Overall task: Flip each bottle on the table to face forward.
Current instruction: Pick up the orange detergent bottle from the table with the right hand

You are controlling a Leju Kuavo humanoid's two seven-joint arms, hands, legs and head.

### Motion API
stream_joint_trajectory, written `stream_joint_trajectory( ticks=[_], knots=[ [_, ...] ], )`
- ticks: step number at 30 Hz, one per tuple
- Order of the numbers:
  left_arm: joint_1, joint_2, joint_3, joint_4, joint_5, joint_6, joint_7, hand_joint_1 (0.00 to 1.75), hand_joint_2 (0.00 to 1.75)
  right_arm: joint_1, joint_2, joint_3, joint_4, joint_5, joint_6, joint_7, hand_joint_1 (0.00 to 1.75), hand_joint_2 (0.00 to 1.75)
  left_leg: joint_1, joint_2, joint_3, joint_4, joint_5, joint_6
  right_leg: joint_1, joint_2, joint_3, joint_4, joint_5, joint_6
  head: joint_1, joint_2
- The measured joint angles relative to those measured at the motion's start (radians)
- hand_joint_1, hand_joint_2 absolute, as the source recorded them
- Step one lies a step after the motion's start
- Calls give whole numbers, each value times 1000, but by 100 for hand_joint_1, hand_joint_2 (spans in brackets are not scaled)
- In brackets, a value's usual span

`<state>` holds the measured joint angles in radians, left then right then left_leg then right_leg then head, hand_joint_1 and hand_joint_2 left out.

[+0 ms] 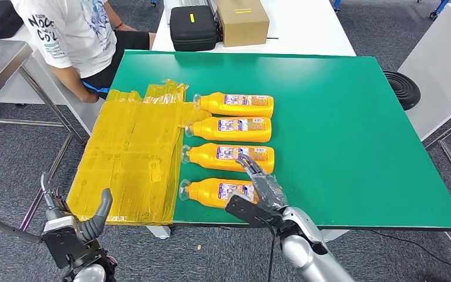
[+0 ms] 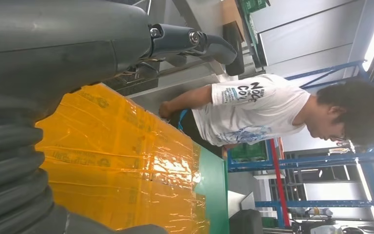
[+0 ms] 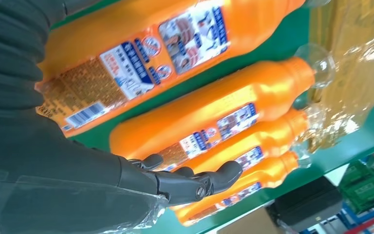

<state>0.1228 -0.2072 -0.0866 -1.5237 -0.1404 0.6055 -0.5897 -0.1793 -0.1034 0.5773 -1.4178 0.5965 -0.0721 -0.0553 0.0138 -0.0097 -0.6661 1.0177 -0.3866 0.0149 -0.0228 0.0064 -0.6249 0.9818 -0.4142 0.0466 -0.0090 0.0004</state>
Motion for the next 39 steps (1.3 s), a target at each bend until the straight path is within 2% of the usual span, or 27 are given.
stream_joint_trajectory(
  ticks=[10,24,31,39],
  knots=[
    [-9,-2,0,23,6,-13,4,0,175,-33,-39,-45,51,19,12,-6,0,175,0,0,0,0,0,0,0,0,0,0,0,0,0,0],
    [-6,-2,0,25,6,7,7,0,175,-33,-107,-41,85,27,55,-12,0,175,0,0,0,0,0,0,0,0,0,0,0,0,0,0],
    [14,-5,4,21,3,27,23,0,175,-47,-109,-18,99,19,78,-13,0,175,0,0,0,0,0,0,0,0,0,0,0,0,0,0],
    [17,-6,8,21,1,40,31,0,175,-98,-85,12,144,12,103,-13,0,175,0,0,0,0,0,0,0,0,0,0,0,0,0,0]
  ],
)
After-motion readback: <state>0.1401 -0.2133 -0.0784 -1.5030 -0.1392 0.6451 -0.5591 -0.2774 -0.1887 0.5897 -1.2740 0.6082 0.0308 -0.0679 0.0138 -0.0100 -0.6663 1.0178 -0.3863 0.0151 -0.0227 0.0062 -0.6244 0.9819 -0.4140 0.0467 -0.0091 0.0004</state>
